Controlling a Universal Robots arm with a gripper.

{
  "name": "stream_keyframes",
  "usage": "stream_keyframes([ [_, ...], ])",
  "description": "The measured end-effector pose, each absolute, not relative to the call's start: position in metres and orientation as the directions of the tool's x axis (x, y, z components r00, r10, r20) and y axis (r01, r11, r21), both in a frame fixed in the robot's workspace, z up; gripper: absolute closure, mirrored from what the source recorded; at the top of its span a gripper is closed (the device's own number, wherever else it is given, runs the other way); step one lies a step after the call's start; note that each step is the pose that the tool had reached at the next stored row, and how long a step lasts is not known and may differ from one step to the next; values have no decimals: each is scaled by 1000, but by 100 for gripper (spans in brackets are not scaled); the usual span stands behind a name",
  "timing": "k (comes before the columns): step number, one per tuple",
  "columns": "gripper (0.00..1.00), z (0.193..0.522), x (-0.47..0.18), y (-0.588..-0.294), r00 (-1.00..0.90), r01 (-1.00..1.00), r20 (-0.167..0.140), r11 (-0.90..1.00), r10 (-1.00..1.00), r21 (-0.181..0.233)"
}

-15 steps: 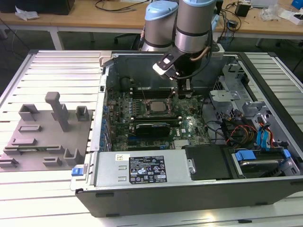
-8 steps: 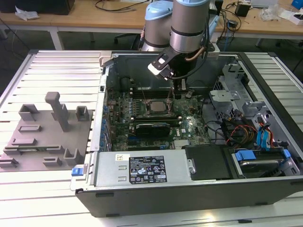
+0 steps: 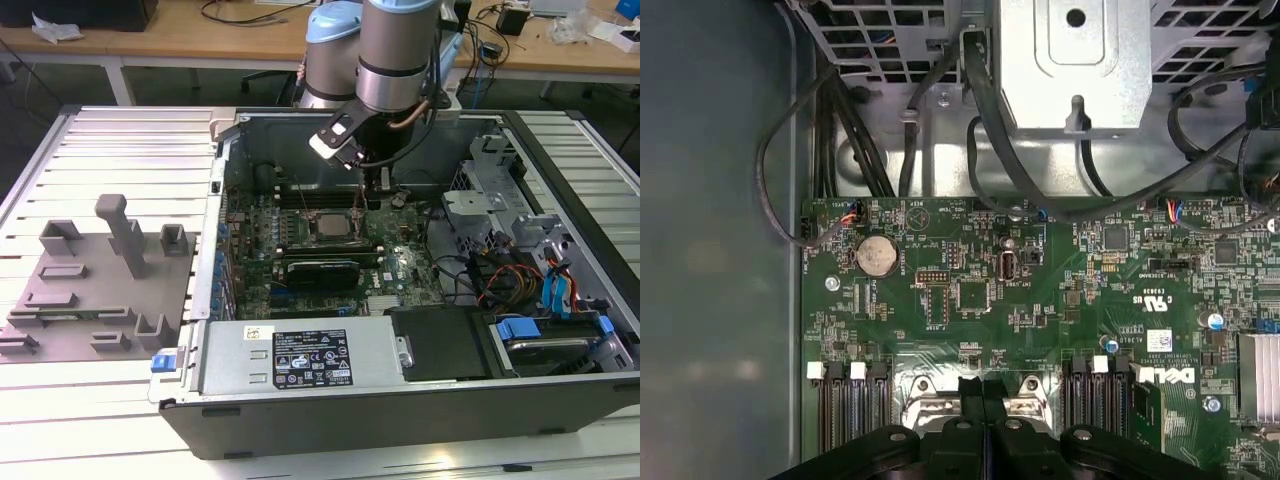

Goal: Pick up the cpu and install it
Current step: 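Close the cpu cover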

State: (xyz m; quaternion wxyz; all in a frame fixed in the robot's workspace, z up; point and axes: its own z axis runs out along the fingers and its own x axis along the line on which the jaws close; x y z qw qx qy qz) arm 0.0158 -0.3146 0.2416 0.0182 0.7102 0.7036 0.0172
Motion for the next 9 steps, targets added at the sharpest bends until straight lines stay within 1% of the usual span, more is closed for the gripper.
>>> stream_keyframes([
  [9,89,242,9,-315,9,999,-1,-9,1000,50],
])
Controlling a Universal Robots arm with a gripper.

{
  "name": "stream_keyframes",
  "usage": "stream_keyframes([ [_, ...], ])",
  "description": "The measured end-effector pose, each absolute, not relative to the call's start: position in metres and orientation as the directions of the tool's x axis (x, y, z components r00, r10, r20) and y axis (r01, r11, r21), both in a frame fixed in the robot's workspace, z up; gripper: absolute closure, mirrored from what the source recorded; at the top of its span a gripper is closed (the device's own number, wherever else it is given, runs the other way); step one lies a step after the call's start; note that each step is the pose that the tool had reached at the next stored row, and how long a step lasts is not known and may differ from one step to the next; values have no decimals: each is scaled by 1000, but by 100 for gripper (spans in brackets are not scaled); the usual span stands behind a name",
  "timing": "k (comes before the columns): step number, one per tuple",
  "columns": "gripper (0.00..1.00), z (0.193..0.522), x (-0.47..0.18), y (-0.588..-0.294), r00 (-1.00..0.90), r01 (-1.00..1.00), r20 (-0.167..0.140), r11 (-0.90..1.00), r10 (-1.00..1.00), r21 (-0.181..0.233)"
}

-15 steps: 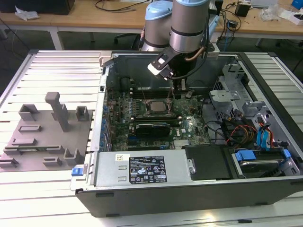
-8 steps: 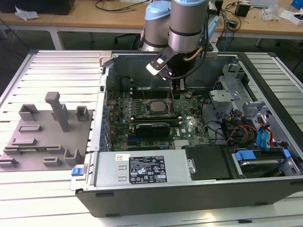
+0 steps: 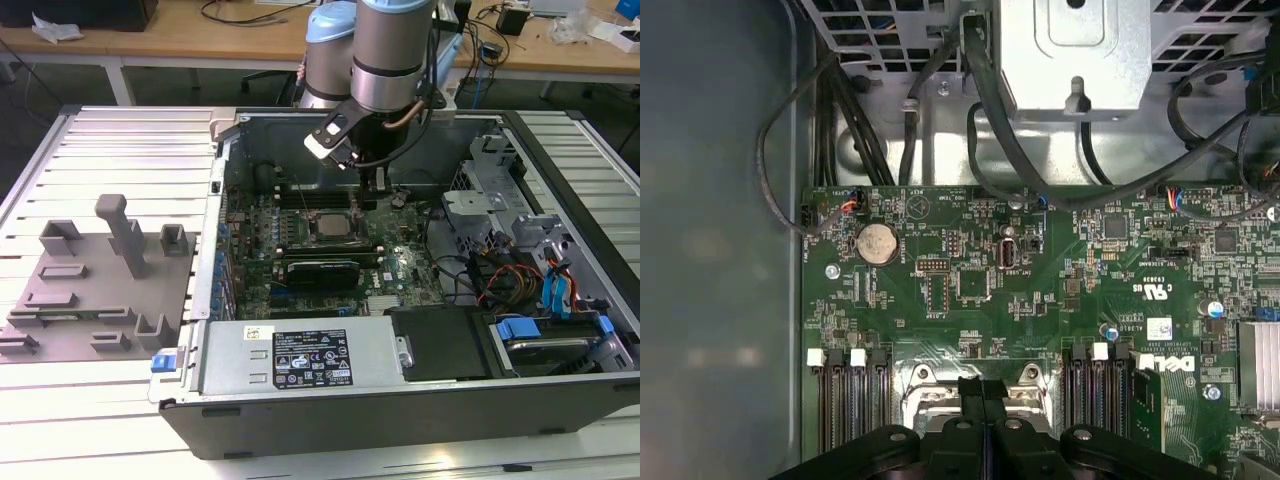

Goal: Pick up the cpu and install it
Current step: 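Close the cpu cover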

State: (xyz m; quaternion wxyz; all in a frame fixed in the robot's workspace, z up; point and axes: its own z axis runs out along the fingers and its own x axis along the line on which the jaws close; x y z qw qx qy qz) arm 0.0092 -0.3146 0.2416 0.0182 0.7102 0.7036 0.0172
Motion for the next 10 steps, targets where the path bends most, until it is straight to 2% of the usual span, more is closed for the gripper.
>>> stream_keyframes([
  [10,89,241,6,-315,9,999,-3,-9,1000,48],
])
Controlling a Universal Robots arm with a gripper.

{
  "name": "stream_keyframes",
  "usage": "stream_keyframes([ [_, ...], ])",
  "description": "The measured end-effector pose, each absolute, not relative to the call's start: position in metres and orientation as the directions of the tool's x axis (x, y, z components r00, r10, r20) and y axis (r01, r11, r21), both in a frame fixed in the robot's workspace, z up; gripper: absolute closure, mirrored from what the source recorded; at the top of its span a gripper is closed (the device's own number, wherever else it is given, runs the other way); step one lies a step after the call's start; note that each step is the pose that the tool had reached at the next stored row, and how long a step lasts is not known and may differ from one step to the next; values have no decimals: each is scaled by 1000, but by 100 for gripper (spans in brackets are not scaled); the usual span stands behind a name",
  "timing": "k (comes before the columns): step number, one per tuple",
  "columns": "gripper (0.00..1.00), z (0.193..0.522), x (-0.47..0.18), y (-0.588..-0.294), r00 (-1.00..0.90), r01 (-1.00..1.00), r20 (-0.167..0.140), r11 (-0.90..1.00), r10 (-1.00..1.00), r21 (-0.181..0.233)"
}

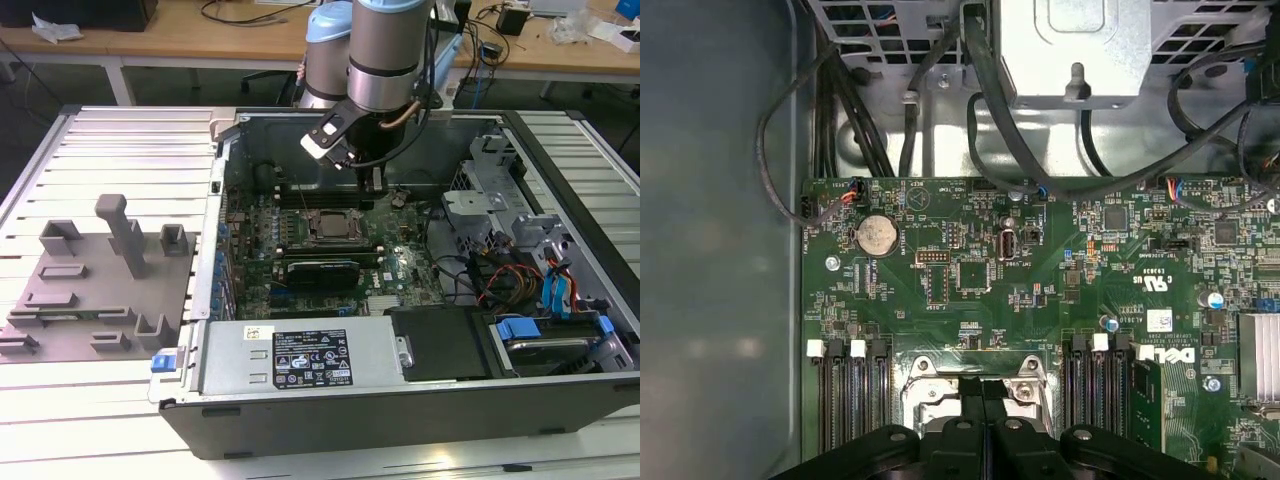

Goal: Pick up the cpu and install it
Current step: 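Close the cpu cover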

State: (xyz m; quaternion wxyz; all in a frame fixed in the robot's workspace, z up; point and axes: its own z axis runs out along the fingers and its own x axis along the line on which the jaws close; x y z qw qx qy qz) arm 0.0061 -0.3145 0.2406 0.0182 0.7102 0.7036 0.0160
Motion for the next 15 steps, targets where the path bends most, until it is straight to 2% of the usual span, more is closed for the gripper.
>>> stream_keyframes([
  [3,89,237,7,-315,9,1000,-9,-9,1000,5],
  [6,89,234,7,-315,9,1000,-9,-9,1000,-14],
  [15,89,229,5,-315,8,1000,-9,-8,1000,-15],
])
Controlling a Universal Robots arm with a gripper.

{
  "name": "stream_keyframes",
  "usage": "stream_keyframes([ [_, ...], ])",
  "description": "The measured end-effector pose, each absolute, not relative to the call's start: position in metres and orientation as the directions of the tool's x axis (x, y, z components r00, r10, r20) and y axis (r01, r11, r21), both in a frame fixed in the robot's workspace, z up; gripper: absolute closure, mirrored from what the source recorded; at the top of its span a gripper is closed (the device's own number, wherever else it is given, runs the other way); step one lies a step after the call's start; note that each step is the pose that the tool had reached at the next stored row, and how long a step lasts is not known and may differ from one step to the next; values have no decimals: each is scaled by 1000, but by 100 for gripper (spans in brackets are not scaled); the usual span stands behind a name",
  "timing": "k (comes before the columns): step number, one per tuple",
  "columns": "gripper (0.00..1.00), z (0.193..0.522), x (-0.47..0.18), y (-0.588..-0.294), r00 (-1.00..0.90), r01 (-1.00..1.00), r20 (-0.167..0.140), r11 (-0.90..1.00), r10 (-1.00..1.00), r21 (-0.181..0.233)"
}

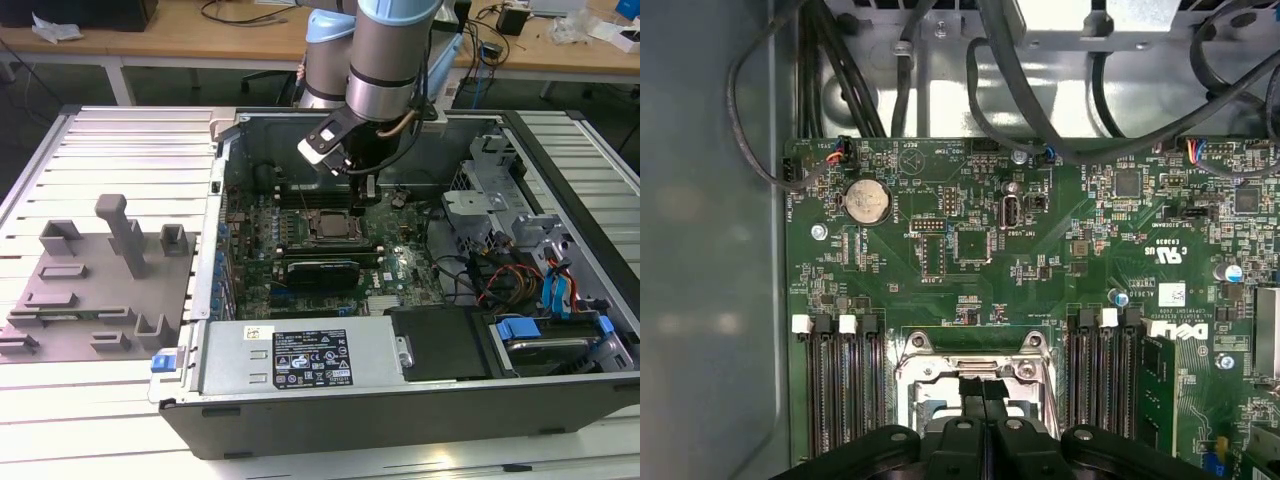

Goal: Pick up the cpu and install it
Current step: 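Close the cpu cover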

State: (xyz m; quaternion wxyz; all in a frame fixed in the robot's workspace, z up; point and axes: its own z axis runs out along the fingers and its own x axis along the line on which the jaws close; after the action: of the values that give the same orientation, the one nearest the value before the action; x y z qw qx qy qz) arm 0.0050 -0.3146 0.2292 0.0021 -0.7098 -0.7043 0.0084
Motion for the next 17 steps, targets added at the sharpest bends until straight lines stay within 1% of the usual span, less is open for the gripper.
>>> stream_keyframes([
  [3,89,229,5,-315,-9,1000,-9,9,1000,-15],
  [17,89,229,5,-315,-319,948,-9,319,948,-15],
])
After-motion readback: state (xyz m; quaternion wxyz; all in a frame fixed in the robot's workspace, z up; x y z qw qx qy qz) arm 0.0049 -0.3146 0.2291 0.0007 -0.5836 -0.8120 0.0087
